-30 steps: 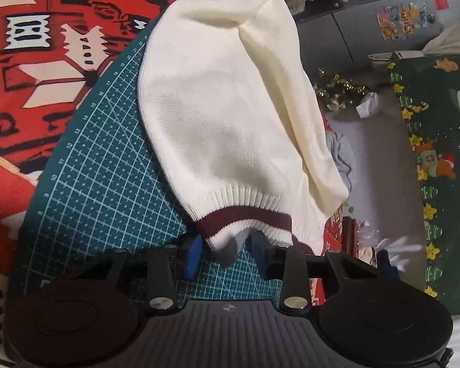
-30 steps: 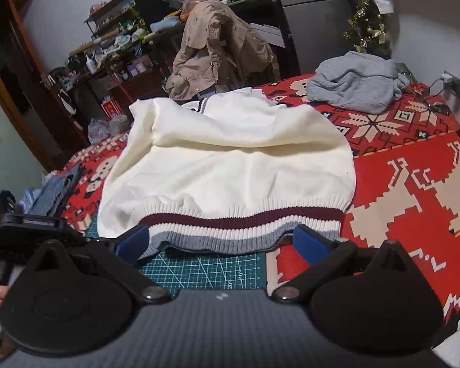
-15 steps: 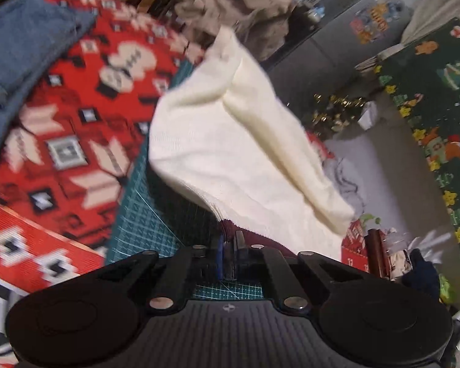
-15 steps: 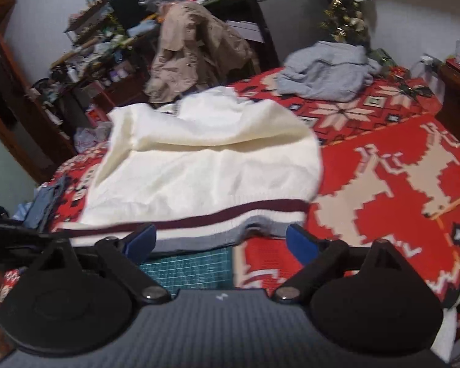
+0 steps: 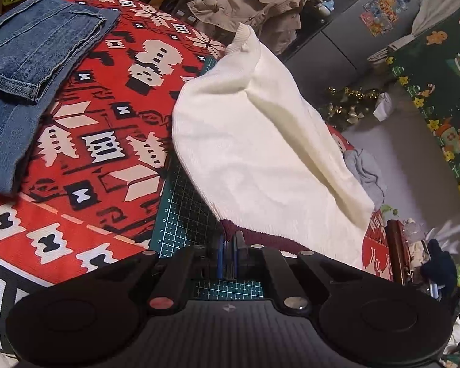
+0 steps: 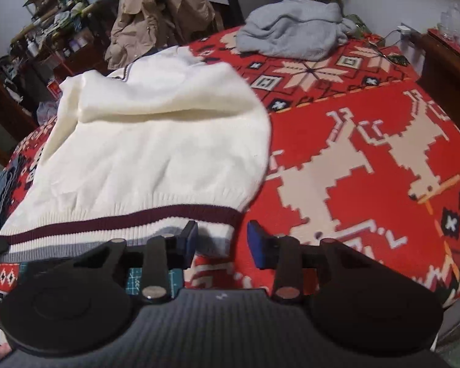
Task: Fold clothes
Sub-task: 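Drag the hem with both grippers to straighten the sweater on the mat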
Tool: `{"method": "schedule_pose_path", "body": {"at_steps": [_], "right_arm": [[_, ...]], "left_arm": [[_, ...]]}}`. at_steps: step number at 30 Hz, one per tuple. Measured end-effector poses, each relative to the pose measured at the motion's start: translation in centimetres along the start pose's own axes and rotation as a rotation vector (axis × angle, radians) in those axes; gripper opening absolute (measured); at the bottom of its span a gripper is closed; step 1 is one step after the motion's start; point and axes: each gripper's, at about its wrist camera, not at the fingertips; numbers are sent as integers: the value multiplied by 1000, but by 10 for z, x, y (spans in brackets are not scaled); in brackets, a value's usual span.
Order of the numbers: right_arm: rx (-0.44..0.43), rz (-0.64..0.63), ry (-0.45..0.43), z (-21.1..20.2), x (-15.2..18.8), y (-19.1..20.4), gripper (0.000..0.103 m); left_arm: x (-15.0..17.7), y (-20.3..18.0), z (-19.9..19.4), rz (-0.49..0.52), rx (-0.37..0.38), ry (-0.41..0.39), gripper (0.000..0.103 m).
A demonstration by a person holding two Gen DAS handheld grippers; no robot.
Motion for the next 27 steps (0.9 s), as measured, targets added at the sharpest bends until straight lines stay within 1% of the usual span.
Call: {"method": "schedule_pose_path", "body": {"at_steps": [1,2,5,8,12,16,18,22,24,27], "right_arm": [[10,-15,0,2,-1,3,32],[15,-25,-4,0,-2,5,7],[16,-47,-22,-10,-4,7,5],[18,-69,-41,-20,-5,10,5],[0,-76,-14,-36,3,5,5],[-21,-81,18,-52,12,0,5],[-27,-81,35,-56,18,-2,5],[-24,-71,74,-45,31,-3,5],[-21,-76,81,-43,32,-1,5],[-32,-91,71,-52,30,1,5]], "left_arm": [[0,0,0,4,-2,-3,6],[-1,-1,-1,9,-5,-7,6],[-5,-4,-10,47,-6,-22,6],[-10,-6,-29,94,-19,-29,6],[-3,-6,-48,160,-57,18,6],[20,0,-40,223,-135,104,6],[23,3,-38,223,-154,120,6],[25,7,-38,221,-172,127,6],[26,8,-39,219,-182,130,6],[27,11,-39,217,-195,136,6]]}}
Point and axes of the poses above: each gripper's, at about its wrist camera, not at the fingertips, and z roughly the way its jaws point, y to its left, x to its underside, and after that the axes turned 1 degree about -y, right-handed
